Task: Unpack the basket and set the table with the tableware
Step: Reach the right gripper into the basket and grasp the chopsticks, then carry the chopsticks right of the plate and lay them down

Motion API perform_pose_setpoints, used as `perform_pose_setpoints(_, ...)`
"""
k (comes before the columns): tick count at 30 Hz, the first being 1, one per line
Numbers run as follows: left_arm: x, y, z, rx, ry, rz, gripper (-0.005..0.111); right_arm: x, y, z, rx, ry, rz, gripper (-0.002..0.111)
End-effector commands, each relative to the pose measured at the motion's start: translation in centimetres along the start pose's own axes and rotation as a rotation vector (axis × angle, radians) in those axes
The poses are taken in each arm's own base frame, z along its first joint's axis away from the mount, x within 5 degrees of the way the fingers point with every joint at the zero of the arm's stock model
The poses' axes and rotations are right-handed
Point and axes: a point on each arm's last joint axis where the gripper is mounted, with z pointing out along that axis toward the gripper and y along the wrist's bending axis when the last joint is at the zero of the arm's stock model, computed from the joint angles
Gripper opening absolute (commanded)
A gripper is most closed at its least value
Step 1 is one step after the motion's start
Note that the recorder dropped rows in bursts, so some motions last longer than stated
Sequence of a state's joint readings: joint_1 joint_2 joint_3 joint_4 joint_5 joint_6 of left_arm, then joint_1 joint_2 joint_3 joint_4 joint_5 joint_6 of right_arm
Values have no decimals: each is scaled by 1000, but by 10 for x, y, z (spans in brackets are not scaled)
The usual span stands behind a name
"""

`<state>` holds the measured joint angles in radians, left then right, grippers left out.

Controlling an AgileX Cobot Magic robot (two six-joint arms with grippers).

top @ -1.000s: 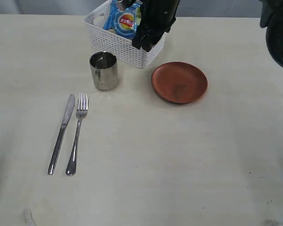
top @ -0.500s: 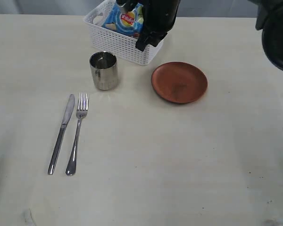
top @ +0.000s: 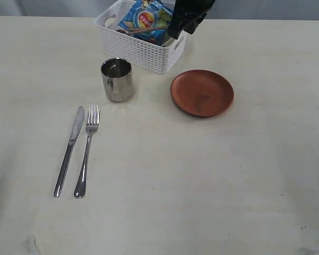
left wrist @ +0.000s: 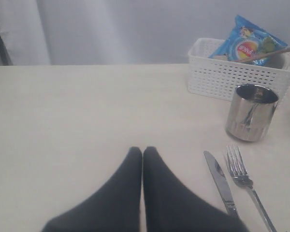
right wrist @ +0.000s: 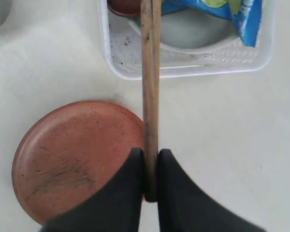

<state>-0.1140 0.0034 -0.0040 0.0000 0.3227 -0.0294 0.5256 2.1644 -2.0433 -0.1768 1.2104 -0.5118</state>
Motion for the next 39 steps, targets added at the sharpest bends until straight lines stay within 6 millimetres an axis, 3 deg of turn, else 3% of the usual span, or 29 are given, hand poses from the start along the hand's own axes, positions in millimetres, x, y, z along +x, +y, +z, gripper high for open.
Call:
perform_pose_setpoints(1,1,0,0,-2,-3,-1,0,5,-6,-30,37,-37,4,0)
perform_pose_setpoints(10,1,0,0,-2,-3,-1,0,19,-18,-80,92,-119,103,0)
perform_pose_setpoints(14,1,0,0,-2,-3,-1,0,43,-28,-80,86,-81,241,0)
perform_pose_setpoints(17,1,0,0,-2,-3,-1,0,75,-35,-70,64,-2,339,0)
perform_pose_setpoints(22,1,0,0,-2,-3,-1,0,147,-34,-41,1,192,526,0)
perform_pose_setpoints(26,1,0,0,-2,-3,-1,0,199,-33,-26,20,216,692,0)
perform_pose_setpoints(29,1,0,0,-2,-3,-1,0,227,-26,-14,48,191,791,0)
perform_pose_setpoints(33,1,0,0,-2,-3,-1,0,251,-5,14,32,202,839,0)
perform_pose_setpoints(39,1,0,0,-2,-3,-1,0,264,24,55,18,145,871,0)
